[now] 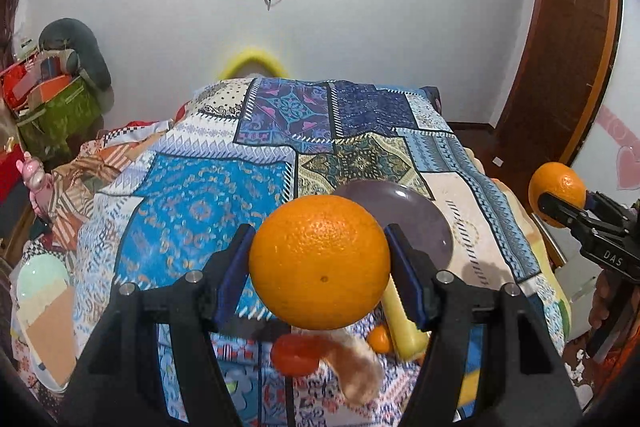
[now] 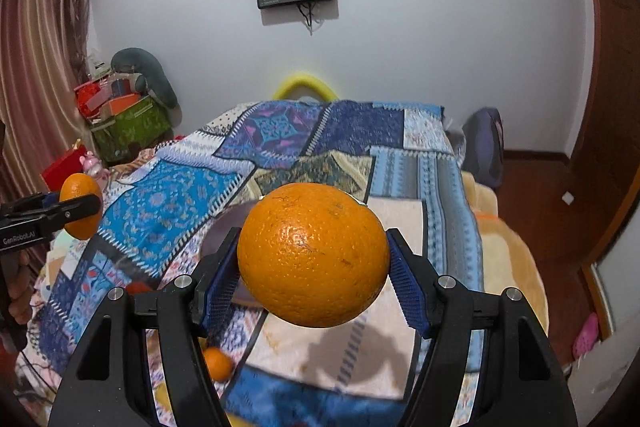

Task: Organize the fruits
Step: 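Carry the orange in the right gripper onto the plate while the left gripper carries its orange there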

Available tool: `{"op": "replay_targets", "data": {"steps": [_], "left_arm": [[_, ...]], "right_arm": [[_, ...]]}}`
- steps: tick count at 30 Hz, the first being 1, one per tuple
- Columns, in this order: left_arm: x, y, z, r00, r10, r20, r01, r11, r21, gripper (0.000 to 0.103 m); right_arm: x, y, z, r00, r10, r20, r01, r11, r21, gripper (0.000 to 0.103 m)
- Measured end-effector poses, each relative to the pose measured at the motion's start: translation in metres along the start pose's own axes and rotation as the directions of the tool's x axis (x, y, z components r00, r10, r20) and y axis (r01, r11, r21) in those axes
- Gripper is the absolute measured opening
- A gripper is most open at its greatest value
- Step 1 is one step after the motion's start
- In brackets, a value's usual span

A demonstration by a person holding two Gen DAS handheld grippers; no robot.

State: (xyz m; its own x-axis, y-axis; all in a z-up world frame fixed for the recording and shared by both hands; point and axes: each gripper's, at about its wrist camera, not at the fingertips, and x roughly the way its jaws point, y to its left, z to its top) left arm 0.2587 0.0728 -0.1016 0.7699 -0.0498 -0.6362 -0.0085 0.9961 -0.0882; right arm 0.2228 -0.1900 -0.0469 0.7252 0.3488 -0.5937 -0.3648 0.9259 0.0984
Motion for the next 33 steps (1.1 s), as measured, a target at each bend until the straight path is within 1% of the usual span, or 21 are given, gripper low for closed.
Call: {"op": "replay_targets", "data": {"steps": [3,8,12,19,27,33], "left_arm": [[0.016,-0.003,0.005,1.000,0.007,-0.013,-0.007,1.000,0.002,0.065],[0.042,-0.008,0.009,0.999,0.036,-0.034,-0.035,0.999,0.021,0.065],[0.060,-0.011,0.011,0.998,0.042,-0.050,-0.040,0.999,0.031,0.065],[0.088,-0.019,0.016,0.997,0.032,-0.067,-0.029,0.999,0.045,0.065],[0.126,-0.030,0.019,0.994,0.012,-0.109,-0.006,0.998,0.058,0.065],[0.155,-0.031,0.020,0.988,0.035,-0.148,-0.026,0.997,0.066,0.065]], "right_arm": [[0.014,0.002,0.007,1.000,-0.008,0.001,0.008,1.000,-0.016,0.066],[0.035,-0.002,0.013,1.000,-0.006,-0.011,0.006,1.000,-0.010,0.066],[0.051,-0.004,0.018,1.000,-0.001,-0.021,0.001,1.000,0.001,0.066],[0.083,-0.010,0.021,0.998,-0.016,-0.062,0.017,1.000,0.012,0.066],[0.109,-0.011,0.021,0.995,-0.022,-0.098,0.020,1.000,-0.024,0.066],[0.130,-0.006,0.019,0.991,-0.014,-0.131,0.007,0.998,-0.060,0.066]]}}
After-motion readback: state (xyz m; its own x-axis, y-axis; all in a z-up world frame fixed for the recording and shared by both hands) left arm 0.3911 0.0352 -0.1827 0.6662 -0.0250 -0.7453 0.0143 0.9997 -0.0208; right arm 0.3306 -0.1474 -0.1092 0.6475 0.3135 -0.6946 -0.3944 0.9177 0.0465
